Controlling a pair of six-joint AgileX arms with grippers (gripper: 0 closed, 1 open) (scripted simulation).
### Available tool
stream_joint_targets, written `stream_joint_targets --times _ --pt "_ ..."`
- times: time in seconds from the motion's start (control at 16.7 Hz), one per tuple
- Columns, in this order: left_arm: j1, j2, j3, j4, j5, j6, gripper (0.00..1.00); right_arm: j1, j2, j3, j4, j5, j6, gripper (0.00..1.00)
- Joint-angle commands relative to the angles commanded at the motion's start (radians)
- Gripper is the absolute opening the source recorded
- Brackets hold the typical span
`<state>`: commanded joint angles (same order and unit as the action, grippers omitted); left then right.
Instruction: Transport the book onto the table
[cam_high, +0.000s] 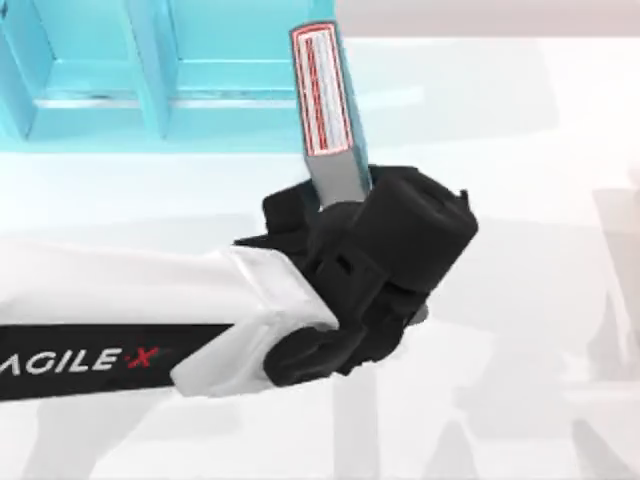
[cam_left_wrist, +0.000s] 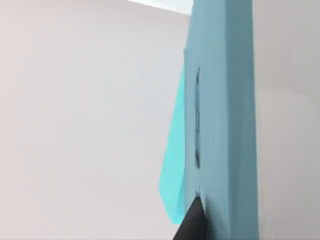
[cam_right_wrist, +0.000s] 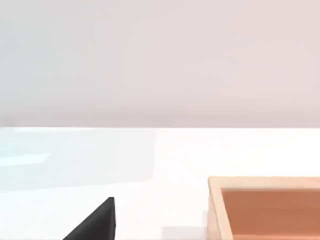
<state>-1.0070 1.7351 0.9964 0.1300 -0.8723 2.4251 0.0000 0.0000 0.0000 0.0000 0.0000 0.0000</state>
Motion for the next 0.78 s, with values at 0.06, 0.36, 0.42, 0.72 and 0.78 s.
stream_joint_targets --times 0.06,0.36,0.42,0.72,0.78 --pt "-0.019 0.025 0.008 -0.013 -0.023 0.127 0.0 0.0 0.0 0.0 0.0 0.0 0.0 1.0" --pt "-0.107 0.137 0.051 -0.065 -0.14 0.715 0.0 0.0 0.0 0.0 0.0 0.0 0.0 1.0" --pt "-0.122 0.156 0.06 -0.073 -0.163 0.818 0.0 0.0 0.0 0.0 0.0 0.0 0.0 1.0" --pt "-0.185 0.228 0.104 -0.096 -0.269 1.248 0.0 0.0 0.0 0.0 0.0 0.0 0.0 1.0" --pt "-0.195 0.238 0.112 -0.098 -0.287 1.312 0.0 0.0 0.0 0.0 0.0 0.0 0.0 1.0"
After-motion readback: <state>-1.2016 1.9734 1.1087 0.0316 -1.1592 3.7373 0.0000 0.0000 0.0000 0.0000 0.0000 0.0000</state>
